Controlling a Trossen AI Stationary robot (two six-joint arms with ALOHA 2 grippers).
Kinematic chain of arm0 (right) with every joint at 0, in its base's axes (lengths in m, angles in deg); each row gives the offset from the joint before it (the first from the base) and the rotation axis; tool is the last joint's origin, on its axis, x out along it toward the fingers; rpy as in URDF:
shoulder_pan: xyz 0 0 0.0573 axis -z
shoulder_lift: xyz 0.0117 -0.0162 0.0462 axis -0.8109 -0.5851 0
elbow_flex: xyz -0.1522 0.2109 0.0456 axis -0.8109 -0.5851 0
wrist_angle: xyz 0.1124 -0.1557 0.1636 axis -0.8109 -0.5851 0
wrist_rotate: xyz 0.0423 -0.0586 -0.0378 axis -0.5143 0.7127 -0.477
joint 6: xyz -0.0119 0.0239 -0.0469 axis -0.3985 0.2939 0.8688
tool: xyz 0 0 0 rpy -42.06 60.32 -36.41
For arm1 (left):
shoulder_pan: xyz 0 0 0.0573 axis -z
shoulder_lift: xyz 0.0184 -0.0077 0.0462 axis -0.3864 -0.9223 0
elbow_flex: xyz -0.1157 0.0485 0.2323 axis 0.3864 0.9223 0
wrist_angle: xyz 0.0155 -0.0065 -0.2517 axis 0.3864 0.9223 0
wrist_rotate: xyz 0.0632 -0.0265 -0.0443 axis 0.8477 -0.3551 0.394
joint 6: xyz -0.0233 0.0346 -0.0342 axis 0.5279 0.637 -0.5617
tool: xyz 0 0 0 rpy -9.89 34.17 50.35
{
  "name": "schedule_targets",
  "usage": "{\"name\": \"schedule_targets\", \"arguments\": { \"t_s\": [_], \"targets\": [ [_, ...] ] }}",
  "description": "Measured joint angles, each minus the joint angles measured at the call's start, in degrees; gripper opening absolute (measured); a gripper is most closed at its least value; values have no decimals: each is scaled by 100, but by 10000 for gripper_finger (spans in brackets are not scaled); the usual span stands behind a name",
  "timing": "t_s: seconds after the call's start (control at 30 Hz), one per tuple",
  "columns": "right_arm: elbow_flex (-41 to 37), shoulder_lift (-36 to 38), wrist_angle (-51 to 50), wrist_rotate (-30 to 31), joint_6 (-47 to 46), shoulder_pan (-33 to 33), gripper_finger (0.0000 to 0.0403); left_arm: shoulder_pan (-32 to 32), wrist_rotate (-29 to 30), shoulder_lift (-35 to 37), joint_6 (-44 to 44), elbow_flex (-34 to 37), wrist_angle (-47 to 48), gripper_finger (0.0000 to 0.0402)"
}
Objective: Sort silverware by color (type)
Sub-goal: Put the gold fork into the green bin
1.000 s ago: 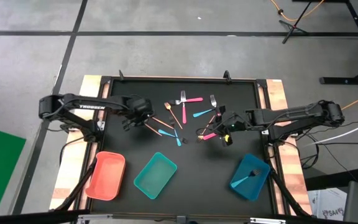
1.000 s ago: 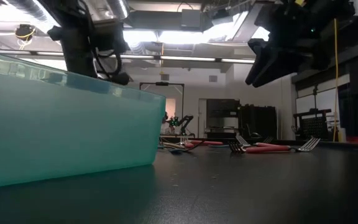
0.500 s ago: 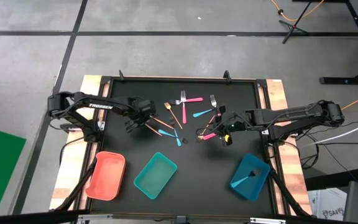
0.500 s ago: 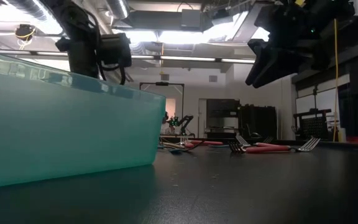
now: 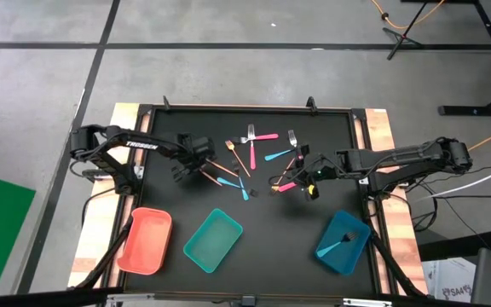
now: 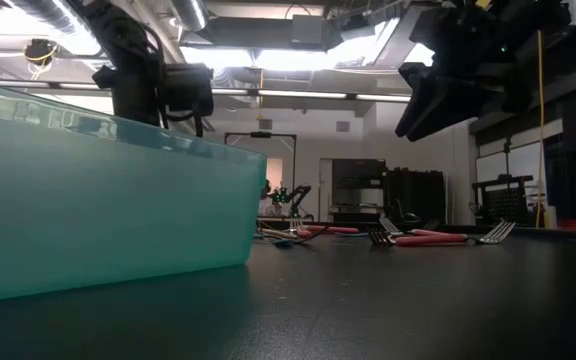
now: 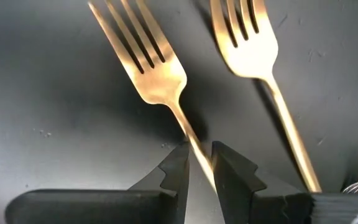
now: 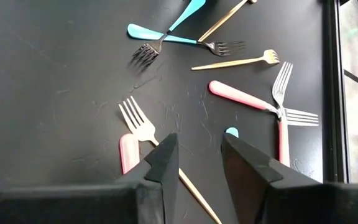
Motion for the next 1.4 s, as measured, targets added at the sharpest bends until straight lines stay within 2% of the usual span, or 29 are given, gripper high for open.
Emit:
{"name": "schedule_targets", "arguments": {
  "t_s": [0.33,0.53,0.87,1.17,1.4],
  "targets": [
    [0,0,-2,0,1,0,113,-194,-26,0,2,0,552,63],
    [0,0,-2,0,1,0,113,-192,-37,0,302,0,704,61],
    [0,0,0,-1,0,0,113,-192,-50,28,199,179,576,47],
    [0,0,0,-2,1,0,113,-187,-1,22,796,192,581,8],
    [0,0,-2,-2,1,0,113,-187,4,63,1517,164,537,6]
  ]
}}
